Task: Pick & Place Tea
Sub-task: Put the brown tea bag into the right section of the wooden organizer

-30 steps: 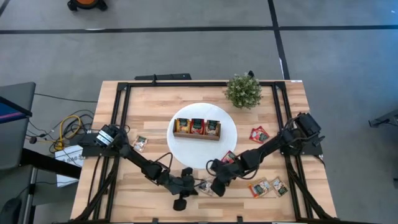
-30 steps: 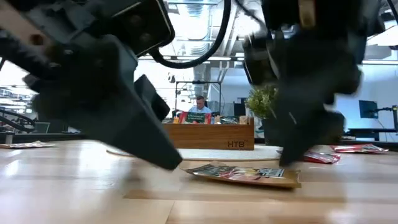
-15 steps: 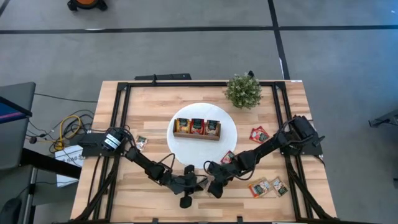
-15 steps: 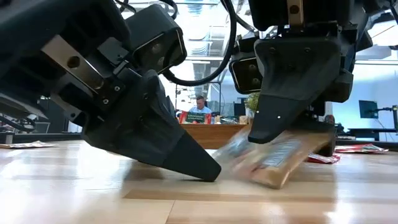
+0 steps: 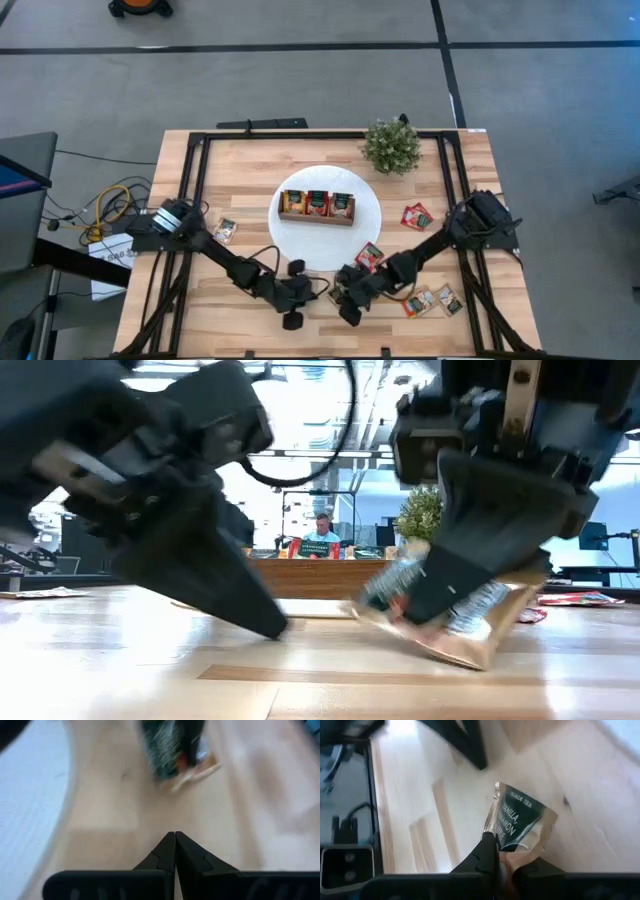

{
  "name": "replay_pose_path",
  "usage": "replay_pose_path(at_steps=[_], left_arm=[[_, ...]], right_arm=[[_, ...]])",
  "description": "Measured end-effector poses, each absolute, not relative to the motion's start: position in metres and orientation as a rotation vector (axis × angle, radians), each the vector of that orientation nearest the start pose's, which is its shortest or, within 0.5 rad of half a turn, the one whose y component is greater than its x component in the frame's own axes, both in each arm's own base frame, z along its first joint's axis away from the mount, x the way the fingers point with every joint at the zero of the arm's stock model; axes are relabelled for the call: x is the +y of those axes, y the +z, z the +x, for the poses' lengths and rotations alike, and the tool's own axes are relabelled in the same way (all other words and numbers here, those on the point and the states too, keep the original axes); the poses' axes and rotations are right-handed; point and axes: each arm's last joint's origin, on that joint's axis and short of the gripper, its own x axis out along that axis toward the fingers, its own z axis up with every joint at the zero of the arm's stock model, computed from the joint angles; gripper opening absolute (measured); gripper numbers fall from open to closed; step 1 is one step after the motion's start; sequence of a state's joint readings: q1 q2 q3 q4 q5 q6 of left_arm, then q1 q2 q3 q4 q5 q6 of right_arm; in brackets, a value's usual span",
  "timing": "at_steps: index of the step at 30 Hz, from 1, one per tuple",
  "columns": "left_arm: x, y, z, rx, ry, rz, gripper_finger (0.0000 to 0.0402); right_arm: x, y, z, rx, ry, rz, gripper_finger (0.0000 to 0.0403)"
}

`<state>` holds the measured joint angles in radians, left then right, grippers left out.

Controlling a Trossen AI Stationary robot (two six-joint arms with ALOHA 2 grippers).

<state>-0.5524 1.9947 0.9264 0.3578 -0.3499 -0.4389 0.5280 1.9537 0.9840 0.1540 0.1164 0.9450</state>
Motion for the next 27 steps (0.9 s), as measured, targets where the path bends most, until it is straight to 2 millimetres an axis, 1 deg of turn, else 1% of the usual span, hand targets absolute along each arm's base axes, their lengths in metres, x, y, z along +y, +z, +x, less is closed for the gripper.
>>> replay_pose_path(at_steps=[3, 5, 7, 11, 13, 16, 17, 22, 27], left_arm=[[-0.186, 0.103, 0.304, 0.685, 0.156, 0.026, 0.0000], [-0.189, 0.103, 0.295, 0.639, 0.281, 0.109, 0.0000], [-0.196, 0.104, 0.287, 0.566, 0.344, 0.161, 0.0000], [-0.204, 0.107, 0.286, 0.463, 0.259, 0.163, 0.0006], [-0.208, 0.112, 0.288, 0.397, 0.166, 0.136, 0.0015], [-0.209, 0.118, 0.289, 0.304, -0.023, 0.079, 0.0035], [-0.209, 0.119, 0.288, 0.282, -0.057, 0.064, 0.0043], [-0.211, 0.133, 0.289, 0.143, -0.097, 0.002, 0.0091], [-0.211, 0.144, 0.290, 0.042, -0.102, -0.063, 0.0135]], right_arm=[[0.193, 0.116, 0.321, 0.751, -0.079, 0.568, 0.0019], [0.200, 0.121, 0.319, 0.645, -0.123, 0.490, 0.0010], [0.207, 0.124, 0.316, 0.544, -0.175, 0.394, 0.0005], [0.222, 0.136, 0.311, 0.363, -0.231, 0.261, 0.0013], [0.225, 0.140, 0.310, 0.323, -0.221, 0.223, 0.0013], [0.231, 0.147, 0.311, 0.272, -0.184, 0.187, 0.0005], [0.233, 0.149, 0.310, 0.253, -0.168, 0.176, 0.0005], [0.246, 0.159, 0.305, 0.177, -0.103, 0.142, 0.0011], [0.246, 0.164, 0.306, 0.146, -0.103, 0.123, 0.0005]])
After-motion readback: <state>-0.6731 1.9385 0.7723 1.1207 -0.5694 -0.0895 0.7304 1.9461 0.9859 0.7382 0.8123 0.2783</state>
